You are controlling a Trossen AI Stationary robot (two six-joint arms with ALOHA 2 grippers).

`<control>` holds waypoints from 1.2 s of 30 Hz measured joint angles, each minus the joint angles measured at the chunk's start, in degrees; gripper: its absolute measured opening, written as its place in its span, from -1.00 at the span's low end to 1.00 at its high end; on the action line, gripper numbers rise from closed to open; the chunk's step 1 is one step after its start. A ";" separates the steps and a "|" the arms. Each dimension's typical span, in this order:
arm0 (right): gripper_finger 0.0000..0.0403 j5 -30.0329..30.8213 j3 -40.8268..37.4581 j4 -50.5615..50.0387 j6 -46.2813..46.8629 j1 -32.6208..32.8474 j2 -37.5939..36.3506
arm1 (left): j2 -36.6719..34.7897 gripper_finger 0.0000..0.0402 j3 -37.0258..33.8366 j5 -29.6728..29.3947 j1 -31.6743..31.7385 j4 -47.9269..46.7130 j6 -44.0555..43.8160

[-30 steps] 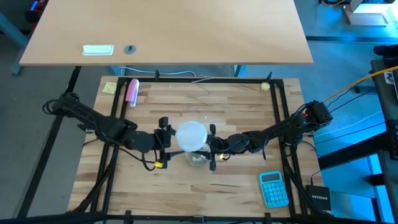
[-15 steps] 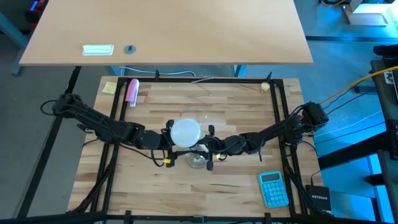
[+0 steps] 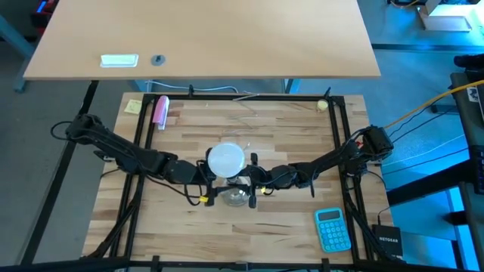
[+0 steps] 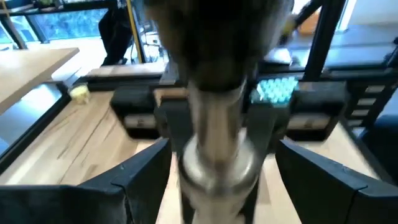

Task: Screw lightbulb
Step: Remove the light bulb from the lamp

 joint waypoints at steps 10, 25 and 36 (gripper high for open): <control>-0.31 -0.37 -0.06 -0.23 -0.19 -0.02 0.00 | 0.07 0.24 -13.04 -0.15 1.64 23.98 0.33; 0.26 -1.01 -0.11 -2.29 -0.43 0.04 -0.55 | 3.98 0.21 -13.34 2.42 3.81 28.06 1.71; 0.23 4.95 -0.28 -16.02 -0.38 2.23 -10.86 | 3.92 -0.38 -13.30 2.22 3.92 29.55 3.62</control>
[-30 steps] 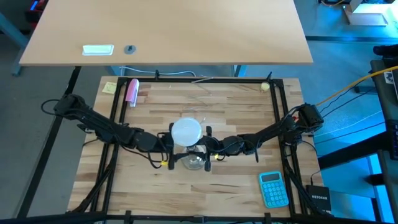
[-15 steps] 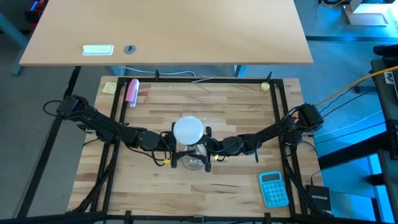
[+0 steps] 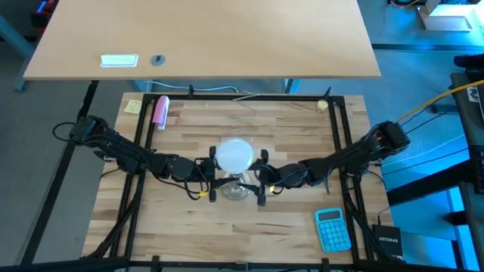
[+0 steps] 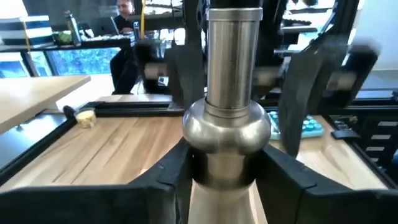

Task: Screw lightbulb
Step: Remove the light bulb from the lamp

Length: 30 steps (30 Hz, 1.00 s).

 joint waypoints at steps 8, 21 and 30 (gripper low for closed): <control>0.23 0.64 0.24 -1.30 0.57 0.11 -2.73 | -0.05 -0.16 0.00 -0.36 0.32 -0.82 -2.63; 0.23 2.58 0.22 1.85 -0.38 0.11 -2.58 | 1.43 0.33 -0.02 0.18 2.19 3.54 -2.49; 0.23 2.63 1.46 9.48 -2.04 0.09 -3.32 | 4.06 -0.36 0.02 0.36 2.08 4.05 -1.11</control>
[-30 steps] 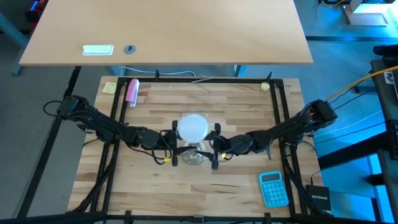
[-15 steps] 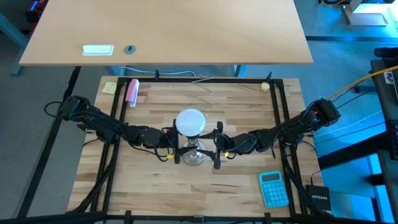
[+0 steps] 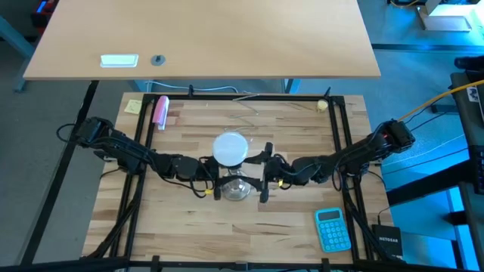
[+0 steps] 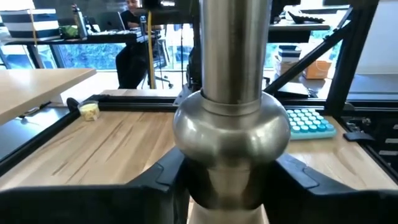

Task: Screw lightbulb
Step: Remove the light bulb from the lamp

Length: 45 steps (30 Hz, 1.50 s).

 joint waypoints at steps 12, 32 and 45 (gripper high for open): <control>0.23 12.42 14.27 -28.52 0.03 2.61 -3.02 | -0.39 -0.36 -0.02 -0.31 -0.76 -0.70 1.37; 0.23 11.30 21.71 -35.56 5.87 6.60 -1.20 | -0.42 -0.34 -0.02 -2.10 -0.87 -0.65 -0.13; 0.23 13.05 26.14 -38.96 1.95 2.69 0.85 | -0.44 -0.34 -0.02 -2.10 -0.85 -0.61 0.32</control>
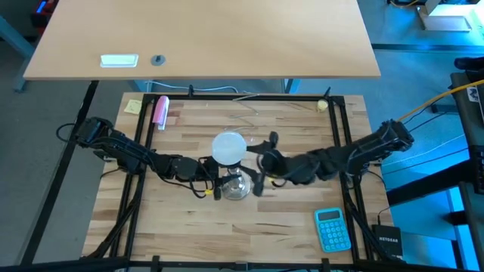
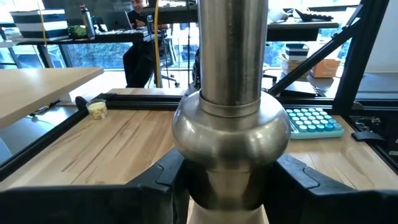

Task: Screw lightbulb
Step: Remove the light bulb from the lamp

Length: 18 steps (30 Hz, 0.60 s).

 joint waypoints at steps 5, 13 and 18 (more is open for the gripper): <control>0.23 -5.69 -0.02 6.18 -1.76 -2.69 2.69 | -0.02 -0.33 0.00 0.00 0.00 -0.17 -0.18; 0.18 -7.01 -0.04 9.19 -5.21 -3.89 3.42 | -0.04 -0.33 0.02 0.00 0.00 -0.38 -0.39; -0.17 -9.19 -0.04 9.19 -7.32 -4.41 3.44 | -0.07 -0.33 0.01 0.07 -0.03 -0.44 -0.28</control>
